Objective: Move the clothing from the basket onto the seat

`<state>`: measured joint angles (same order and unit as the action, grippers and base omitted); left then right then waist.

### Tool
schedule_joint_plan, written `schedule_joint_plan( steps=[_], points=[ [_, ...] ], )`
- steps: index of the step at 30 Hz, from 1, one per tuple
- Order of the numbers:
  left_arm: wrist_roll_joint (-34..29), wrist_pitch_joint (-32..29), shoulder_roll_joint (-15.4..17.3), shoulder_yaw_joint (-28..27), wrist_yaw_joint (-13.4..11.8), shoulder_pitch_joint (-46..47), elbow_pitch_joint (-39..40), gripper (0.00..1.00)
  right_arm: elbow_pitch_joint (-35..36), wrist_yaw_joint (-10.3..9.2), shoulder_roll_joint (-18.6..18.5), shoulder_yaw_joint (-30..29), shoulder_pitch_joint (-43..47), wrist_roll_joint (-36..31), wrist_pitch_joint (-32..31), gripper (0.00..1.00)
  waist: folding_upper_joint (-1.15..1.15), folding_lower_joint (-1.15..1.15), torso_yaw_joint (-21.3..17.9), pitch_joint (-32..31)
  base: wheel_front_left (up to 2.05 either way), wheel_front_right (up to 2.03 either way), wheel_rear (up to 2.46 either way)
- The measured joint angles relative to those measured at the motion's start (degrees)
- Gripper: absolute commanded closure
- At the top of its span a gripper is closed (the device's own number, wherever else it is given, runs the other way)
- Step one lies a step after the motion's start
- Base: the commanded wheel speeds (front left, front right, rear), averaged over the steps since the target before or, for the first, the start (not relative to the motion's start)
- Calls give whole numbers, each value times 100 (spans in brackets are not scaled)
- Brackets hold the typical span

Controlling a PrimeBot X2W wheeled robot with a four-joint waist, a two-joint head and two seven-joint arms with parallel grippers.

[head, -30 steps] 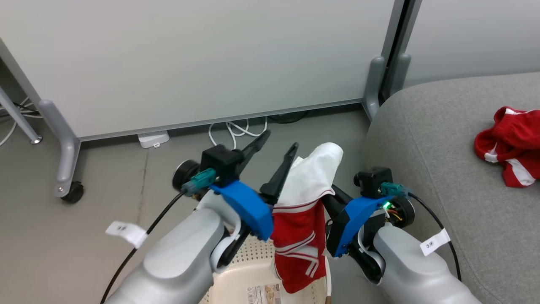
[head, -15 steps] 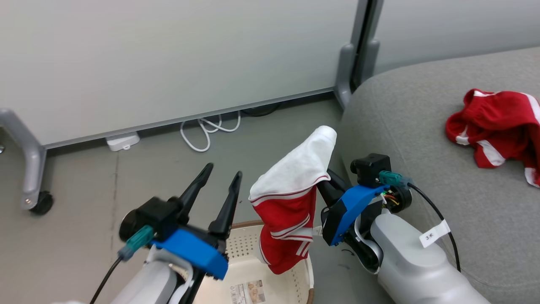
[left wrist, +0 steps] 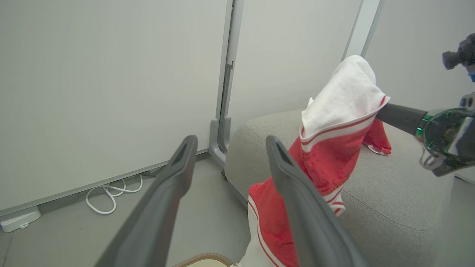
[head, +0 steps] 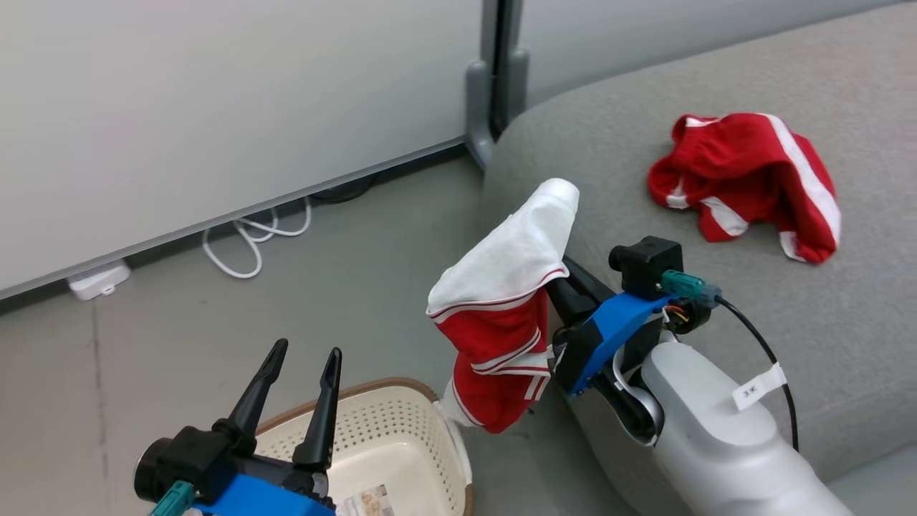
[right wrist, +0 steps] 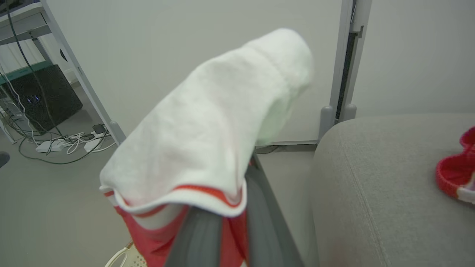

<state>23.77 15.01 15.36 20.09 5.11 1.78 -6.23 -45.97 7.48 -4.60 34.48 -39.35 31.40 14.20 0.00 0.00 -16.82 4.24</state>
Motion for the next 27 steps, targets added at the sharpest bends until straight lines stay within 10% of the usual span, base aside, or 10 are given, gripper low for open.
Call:
schedule_joint_plan(
  steps=[27],
  points=[
    [-467, 0, -276, -445, 231, -106, -44, 0, 1866, 0, -68, -1570, 1427, -960, -889, 100, 0, 0, -1439, 198, 0, 0, 0]
  ],
)
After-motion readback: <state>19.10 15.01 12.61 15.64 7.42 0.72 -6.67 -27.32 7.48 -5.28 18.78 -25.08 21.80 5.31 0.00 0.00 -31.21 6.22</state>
